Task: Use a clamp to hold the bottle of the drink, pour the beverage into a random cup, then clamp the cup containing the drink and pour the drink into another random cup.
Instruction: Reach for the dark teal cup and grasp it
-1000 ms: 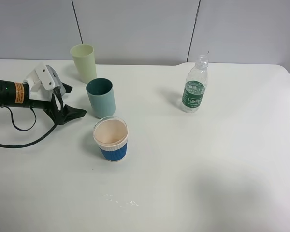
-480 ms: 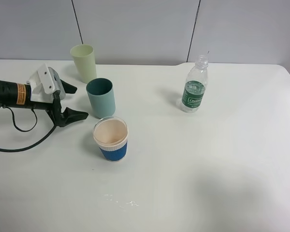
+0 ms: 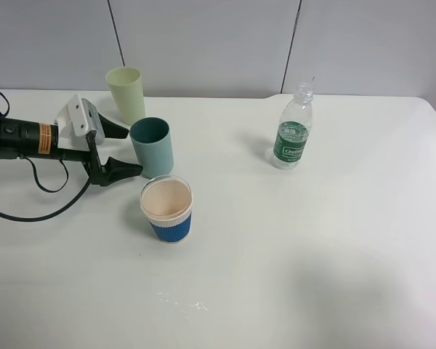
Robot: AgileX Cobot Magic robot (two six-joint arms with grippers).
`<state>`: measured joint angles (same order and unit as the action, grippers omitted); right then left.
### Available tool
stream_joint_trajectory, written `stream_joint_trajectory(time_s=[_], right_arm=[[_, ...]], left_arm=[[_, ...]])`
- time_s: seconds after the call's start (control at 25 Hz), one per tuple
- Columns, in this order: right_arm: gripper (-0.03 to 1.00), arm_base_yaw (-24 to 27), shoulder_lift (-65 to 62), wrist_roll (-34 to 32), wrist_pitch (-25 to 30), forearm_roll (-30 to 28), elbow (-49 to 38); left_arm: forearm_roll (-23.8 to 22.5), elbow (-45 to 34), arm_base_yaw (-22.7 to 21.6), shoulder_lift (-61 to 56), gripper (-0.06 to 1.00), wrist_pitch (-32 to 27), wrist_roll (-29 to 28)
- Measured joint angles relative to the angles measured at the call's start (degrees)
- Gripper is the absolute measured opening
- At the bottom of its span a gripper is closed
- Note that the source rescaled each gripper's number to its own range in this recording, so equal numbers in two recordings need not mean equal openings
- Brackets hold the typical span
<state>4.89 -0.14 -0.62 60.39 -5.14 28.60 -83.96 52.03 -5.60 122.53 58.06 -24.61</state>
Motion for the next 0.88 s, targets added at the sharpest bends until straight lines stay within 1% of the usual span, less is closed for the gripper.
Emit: stream_joint_trajectory(time_s=[0.44, 0.52, 0.88], right_arm=[[0.99, 0.00, 0.00, 0.00, 0.00, 0.00, 0.00], [0.99, 0.00, 0.00, 0.00, 0.00, 0.00, 0.00], [0.99, 0.00, 0.00, 0.00, 0.00, 0.00, 0.00]], left_arm=[[-0.24, 1.80, 2.38, 2.30, 1.00, 3.37, 0.00], [-0.37, 1.80, 2.45, 2.36, 1.00, 3.45, 0.00], [-0.82, 1.80, 5.31, 2.36, 1.00, 4.05, 0.00]])
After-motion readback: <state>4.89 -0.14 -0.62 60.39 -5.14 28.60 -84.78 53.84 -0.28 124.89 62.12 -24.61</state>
